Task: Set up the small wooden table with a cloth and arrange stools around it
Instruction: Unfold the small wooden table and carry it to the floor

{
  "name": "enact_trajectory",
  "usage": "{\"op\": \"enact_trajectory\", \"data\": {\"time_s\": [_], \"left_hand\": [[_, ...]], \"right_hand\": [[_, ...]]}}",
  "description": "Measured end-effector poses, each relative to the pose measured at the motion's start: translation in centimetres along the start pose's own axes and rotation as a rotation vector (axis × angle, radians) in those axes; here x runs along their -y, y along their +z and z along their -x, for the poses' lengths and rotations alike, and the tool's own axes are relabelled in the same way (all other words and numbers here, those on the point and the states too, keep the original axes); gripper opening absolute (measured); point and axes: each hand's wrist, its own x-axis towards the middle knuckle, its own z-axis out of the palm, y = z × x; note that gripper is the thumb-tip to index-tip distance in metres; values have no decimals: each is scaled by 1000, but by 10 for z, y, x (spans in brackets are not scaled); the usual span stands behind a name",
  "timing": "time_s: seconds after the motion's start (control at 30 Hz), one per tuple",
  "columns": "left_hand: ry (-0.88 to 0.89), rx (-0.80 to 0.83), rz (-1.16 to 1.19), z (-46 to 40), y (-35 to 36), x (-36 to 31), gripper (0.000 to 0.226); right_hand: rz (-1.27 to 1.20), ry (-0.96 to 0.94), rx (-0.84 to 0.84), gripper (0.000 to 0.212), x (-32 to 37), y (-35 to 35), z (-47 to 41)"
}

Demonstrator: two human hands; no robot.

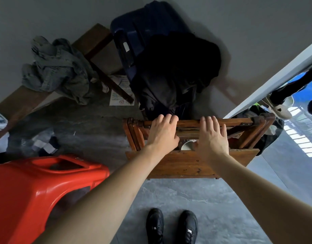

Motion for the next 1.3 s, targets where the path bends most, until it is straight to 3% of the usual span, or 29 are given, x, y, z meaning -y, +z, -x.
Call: {"op": "enact_trajectory", "data": {"time_s": [0.3, 0.5, 0.67, 0.8, 1.07, 1.3], "left_hand": [[21, 37, 66, 71, -8, -21, 50], [104, 115, 76, 116, -10, -28, 55], [152, 226, 28, 141, -7, -12, 78], [136, 226, -96, 163, -12, 24, 75], [-59, 400, -66, 166, -39, 62, 85], [32, 475, -9, 146, -42, 84, 75]], "right_hand": [[57, -12, -75, 81, -4, 8, 76], [153, -57, 35, 61, -10, -3, 113], [44, -320, 124, 60, 4, 4, 123], [60, -348, 192, 46, 15, 13, 127], [146, -402, 145, 50, 8, 15, 116], [202, -382, 30, 78, 11, 23, 115]]}}
